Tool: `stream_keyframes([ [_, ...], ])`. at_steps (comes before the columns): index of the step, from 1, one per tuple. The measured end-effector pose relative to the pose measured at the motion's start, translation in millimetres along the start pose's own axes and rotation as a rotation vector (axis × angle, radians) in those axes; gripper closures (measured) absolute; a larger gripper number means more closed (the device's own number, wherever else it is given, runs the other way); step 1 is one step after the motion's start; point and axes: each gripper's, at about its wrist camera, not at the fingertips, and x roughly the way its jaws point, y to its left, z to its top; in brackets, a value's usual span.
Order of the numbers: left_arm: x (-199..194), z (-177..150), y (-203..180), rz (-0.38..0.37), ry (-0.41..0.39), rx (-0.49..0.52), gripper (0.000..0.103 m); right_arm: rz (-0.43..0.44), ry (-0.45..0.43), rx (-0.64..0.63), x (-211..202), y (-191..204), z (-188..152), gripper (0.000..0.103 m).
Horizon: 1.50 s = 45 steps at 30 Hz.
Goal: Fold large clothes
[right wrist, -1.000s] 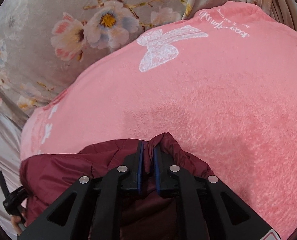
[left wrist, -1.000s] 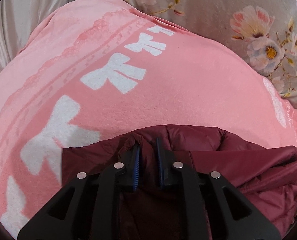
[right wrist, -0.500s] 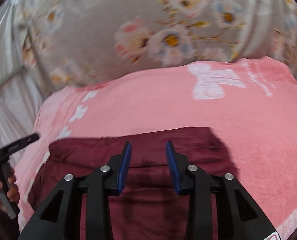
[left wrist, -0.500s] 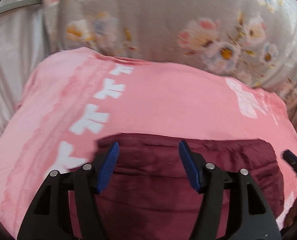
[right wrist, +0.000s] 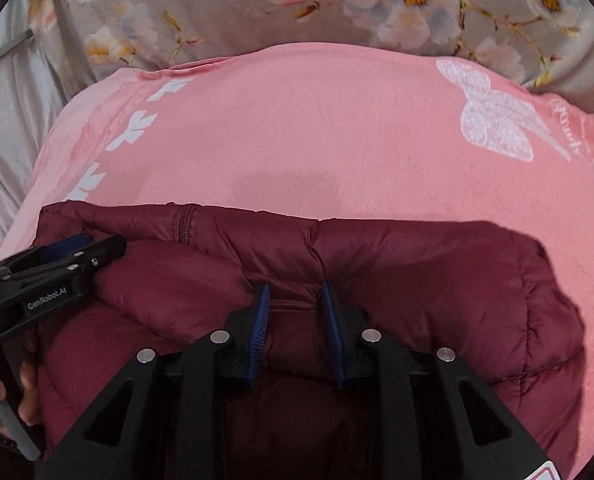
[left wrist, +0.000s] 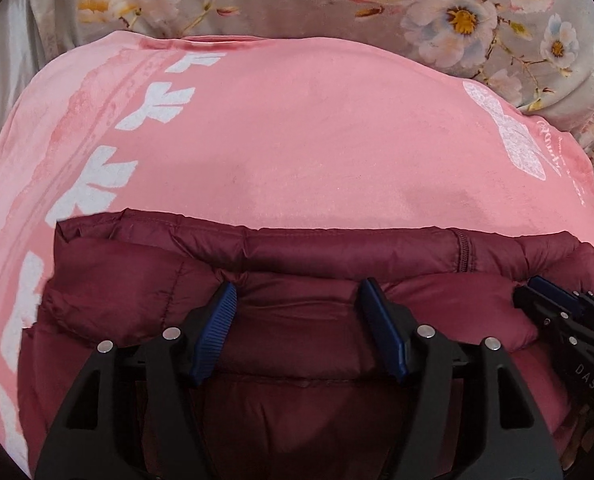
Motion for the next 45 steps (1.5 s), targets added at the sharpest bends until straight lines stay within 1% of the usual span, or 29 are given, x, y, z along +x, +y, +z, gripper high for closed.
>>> stream_keyframes([
  [5,5,-7,-2,0.018,-0.043,-0.001,0.038,-0.055,-0.04,-0.035,7,11,-8,0.08],
  [7,6,-7,-3,0.025,-0.047,0.001,0.037,-0.085,-0.051,-0.055,9,16,-10,0.08],
  [10,8,-8,-5,0.037,-0.05,0.009,0.036,-0.104,-0.056,-0.067,11,18,-10,0.08],
  [19,12,-7,-7,0.059,-0.047,0.025,0.033,-0.077,-0.058,-0.042,14,13,-8,0.079],
  [21,12,-7,-7,0.057,-0.048,0.024,0.032,-0.058,-0.073,-0.034,13,11,-8,0.078],
  [23,10,-6,-4,0.031,-0.05,0.01,0.032,-0.004,-0.097,0.002,4,3,-7,0.078],
  [24,5,-6,1,-0.002,-0.055,-0.009,0.032,0.015,-0.119,0.029,-5,-2,-8,0.078],
  [25,-2,-7,8,-0.033,-0.059,-0.029,0.032,0.036,-0.163,0.081,-24,-11,-10,0.078],
  [26,-11,-8,17,-0.071,-0.062,-0.056,0.032,0.035,-0.198,0.114,-42,-20,-13,0.078],
  [27,-23,-9,29,-0.098,-0.069,-0.086,0.032,0.015,-0.214,0.13,-55,-27,-15,0.078],
  [28,-31,-9,37,-0.102,-0.077,-0.106,0.032,-0.026,-0.222,0.144,-71,-39,-21,0.078],
  [30,-48,-9,56,-0.074,-0.092,-0.135,0.031,-0.08,-0.197,0.164,-85,-59,-31,0.078],
  [32,-56,-8,76,-0.003,-0.1,-0.154,0.031,-0.111,-0.154,0.217,-90,-85,-42,0.077],
  [35,-53,-5,97,0.057,-0.095,-0.185,0.031,-0.062,-0.08,0.288,-78,-106,-47,0.077],
  [36,-48,-5,103,0.066,-0.082,-0.198,0.031,-0.055,-0.066,0.29,-74,-108,-47,0.078],
  [38,-33,-5,112,0.08,-0.052,-0.224,0.031,-0.096,-0.056,0.262,-63,-106,-37,0.078],
  [40,-22,-8,114,0.104,-0.039,-0.219,0.031,-0.118,-0.053,0.272,-52,-107,-25,0.078],
  [42,-15,-12,112,0.12,-0.048,-0.205,0.029,-0.149,-0.061,0.307,-42,-114,-13,0.078],
  [44,-12,-16,113,0.126,-0.051,-0.211,0.027,-0.176,-0.056,0.318,-33,-123,-9,0.078],
  [45,-10,-16,115,0.123,-0.048,-0.215,0.026,-0.179,-0.049,0.326,-28,-126,-10,0.079],
])
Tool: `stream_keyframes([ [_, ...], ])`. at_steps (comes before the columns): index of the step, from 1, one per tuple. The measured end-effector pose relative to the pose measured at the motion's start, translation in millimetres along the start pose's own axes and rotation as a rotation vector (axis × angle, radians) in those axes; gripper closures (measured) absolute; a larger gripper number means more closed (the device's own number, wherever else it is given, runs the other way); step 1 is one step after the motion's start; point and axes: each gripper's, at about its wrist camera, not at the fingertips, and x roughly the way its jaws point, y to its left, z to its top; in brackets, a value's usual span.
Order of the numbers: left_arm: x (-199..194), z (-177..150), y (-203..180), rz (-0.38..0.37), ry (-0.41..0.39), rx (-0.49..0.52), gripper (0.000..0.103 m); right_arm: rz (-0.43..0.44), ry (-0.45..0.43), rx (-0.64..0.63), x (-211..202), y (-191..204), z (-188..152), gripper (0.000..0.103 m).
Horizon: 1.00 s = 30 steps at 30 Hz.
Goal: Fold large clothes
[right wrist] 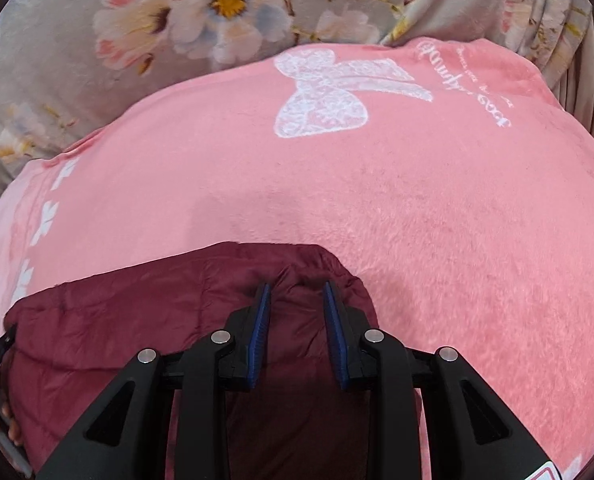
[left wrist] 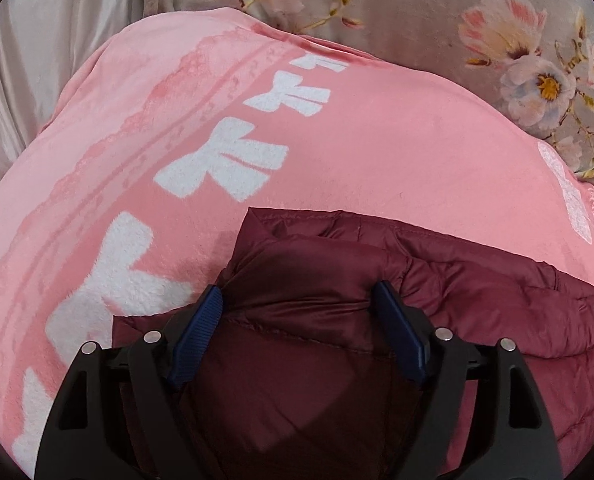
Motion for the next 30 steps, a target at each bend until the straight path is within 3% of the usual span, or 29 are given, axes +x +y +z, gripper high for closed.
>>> stream_keyframes([
  [9,9,-4,-2,0.037,0.023,0.011,0.019,-0.071,-0.034,-0.05,15,7,-11,0.081],
  [11,15,-2,2,0.042,0.048,-0.007,0.012,-0.07,-0.035,-0.05,15,6,-11,0.081],
  [30,9,-1,-1,0.088,0.043,0.002,0.01,-0.042,-0.061,-0.004,9,1,-9,0.081],
])
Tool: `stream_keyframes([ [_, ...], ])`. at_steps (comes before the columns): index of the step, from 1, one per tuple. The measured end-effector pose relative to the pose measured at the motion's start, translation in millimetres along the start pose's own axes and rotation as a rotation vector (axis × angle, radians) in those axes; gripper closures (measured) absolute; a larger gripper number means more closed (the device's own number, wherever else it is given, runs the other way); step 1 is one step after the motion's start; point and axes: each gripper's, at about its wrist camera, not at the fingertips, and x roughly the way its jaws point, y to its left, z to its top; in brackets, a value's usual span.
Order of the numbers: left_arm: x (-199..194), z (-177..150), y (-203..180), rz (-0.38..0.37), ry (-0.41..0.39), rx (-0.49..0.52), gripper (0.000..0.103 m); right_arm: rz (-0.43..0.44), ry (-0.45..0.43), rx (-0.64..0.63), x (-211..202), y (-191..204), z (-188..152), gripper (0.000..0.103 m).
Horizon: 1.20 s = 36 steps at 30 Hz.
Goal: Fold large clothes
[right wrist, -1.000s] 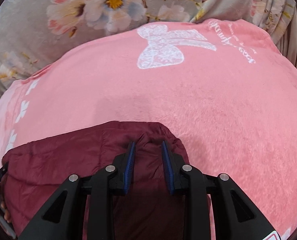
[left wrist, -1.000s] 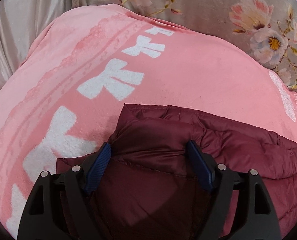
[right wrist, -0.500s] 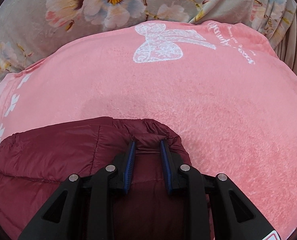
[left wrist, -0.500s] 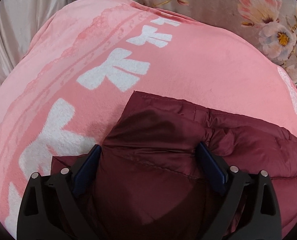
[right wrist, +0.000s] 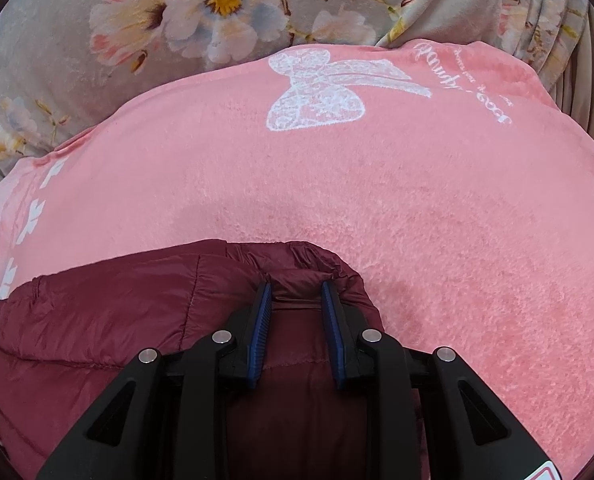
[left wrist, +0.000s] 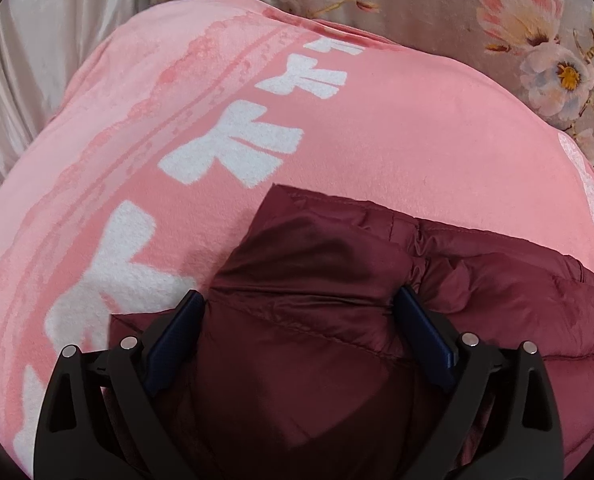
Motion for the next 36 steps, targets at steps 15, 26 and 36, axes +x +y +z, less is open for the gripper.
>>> stream_keyframes([
  [15,-105,-86,-107,-0.138,-0.045,0.188,0.016,0.267,0.013,-0.246,-102,123,-106,0.071],
  [26,-88,-111,-114,-0.066,-0.076,0.224,0.011,0.183,-0.021,-0.303,-88,130,-131,0.071],
  [36,-85,-111,-114,-0.059,-0.072,0.221,0.01,0.186,-0.003,-0.295,-86,128,-130,0.072],
])
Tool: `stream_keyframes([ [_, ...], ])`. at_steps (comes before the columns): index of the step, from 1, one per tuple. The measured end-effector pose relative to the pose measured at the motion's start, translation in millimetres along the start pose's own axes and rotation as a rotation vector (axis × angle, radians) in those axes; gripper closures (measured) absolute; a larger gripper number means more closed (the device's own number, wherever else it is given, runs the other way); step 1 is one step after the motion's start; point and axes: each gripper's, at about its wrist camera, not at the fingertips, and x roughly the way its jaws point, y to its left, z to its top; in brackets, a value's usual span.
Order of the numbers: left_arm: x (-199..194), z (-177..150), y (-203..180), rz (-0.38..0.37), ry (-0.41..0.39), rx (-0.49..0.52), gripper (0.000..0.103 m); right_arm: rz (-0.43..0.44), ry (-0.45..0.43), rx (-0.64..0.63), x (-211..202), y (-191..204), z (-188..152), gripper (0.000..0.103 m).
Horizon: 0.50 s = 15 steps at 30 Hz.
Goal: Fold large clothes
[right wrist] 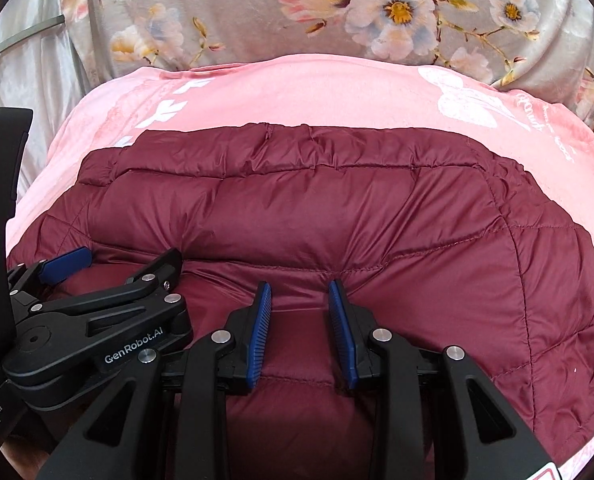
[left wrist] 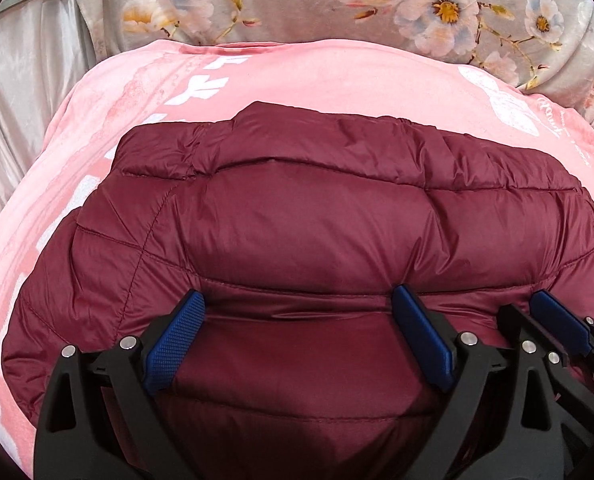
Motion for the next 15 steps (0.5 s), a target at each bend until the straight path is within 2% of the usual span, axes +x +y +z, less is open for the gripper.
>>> stream_keyframes([
  [15,2.1,0.8,-0.6,0.017,0.003,0.004,0.009,0.002,0.001,0.003,1.1,-1.6,-0.6,0.072],
])
